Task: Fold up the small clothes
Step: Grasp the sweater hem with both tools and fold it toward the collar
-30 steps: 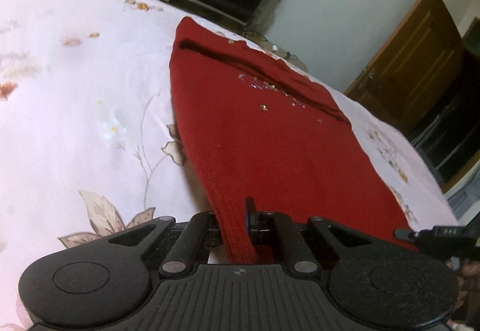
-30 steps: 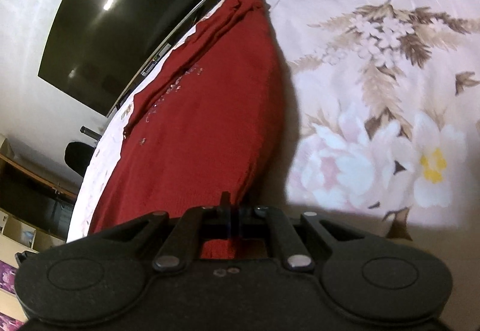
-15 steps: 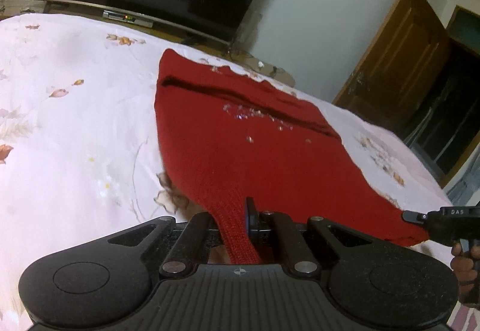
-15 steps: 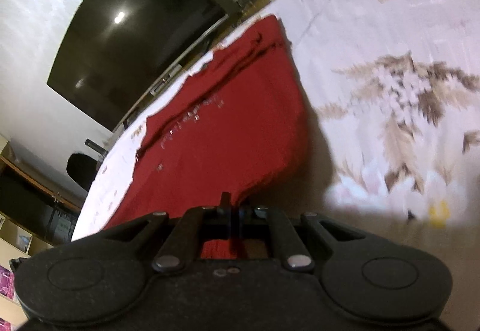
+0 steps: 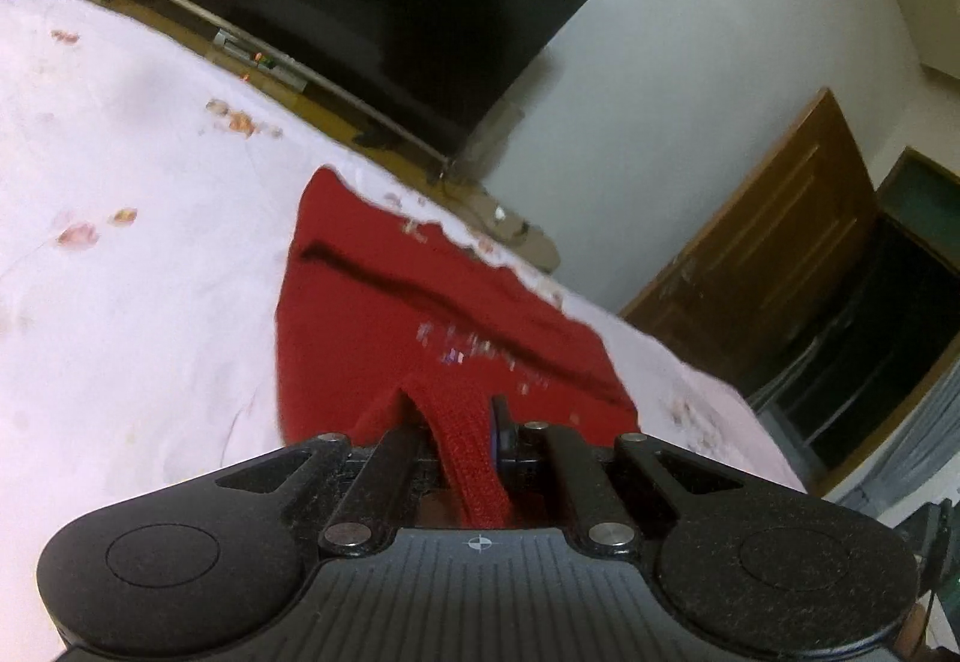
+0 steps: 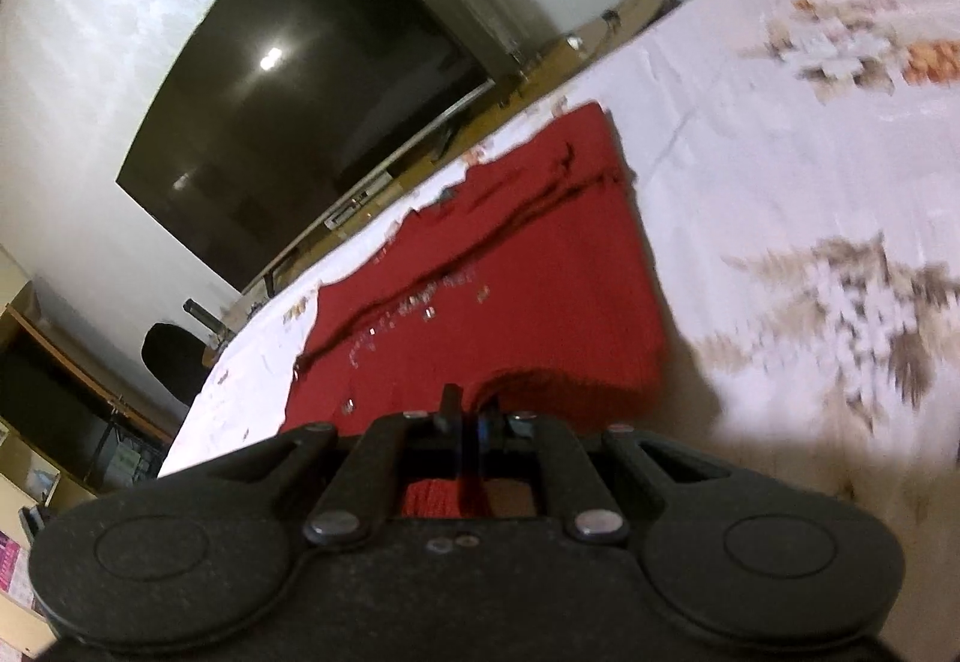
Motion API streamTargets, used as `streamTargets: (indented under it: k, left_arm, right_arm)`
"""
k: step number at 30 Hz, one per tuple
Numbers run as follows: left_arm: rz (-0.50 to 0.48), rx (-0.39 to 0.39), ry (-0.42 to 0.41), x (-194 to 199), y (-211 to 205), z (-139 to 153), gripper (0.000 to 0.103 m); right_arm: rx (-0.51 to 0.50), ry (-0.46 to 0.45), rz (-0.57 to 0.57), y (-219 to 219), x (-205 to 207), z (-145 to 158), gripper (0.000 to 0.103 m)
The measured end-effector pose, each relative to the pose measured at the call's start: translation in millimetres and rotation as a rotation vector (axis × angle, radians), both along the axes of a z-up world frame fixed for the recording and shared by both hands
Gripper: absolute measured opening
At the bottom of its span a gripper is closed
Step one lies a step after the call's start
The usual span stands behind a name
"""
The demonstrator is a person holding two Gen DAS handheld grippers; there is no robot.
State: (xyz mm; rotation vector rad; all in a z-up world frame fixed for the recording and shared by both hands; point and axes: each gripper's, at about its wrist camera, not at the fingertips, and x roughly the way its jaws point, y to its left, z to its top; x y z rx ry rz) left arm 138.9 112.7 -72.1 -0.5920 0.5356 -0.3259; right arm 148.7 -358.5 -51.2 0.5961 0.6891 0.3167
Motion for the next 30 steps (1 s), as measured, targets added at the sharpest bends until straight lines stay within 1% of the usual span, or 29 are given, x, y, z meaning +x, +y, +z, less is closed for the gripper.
streamTargets:
  k: [7, 14, 18, 23, 30]
  left_arm:
    - [0.0, 0.027, -0.06, 42.8, -7.7, 21.3, 0.004]
    - [-0.007, 0.076, -0.098, 100.4, -10.3, 44.7, 0.004]
    - [-0.002, 0.086, -0.1, 135.9, -12.5, 47.2, 0.004]
    - [0.001, 0.108, -0.082, 175.2, -18.0, 40.6, 0.004]
    - [-0.007, 0.146, -0.062, 234.4, -25.2, 27.2, 0.004]
  right_arm:
    - [-0.042, -0.078, 0.01, 1.5, 26.8, 20.5, 0.005]
    - [-0.074, -0.144, 0.03, -0.8, 81.7, 40.9, 0.005]
    - [-0.078, -0.172, 0.039, -1.8, 118.6, 47.9, 0.005]
    - [-0.083, -0.179, 0.044, -6.1, 161.0, 43.1, 0.005]
    - [-0.078, -0.159, 0.057, -10.3, 218.3, 22.5, 0.005]
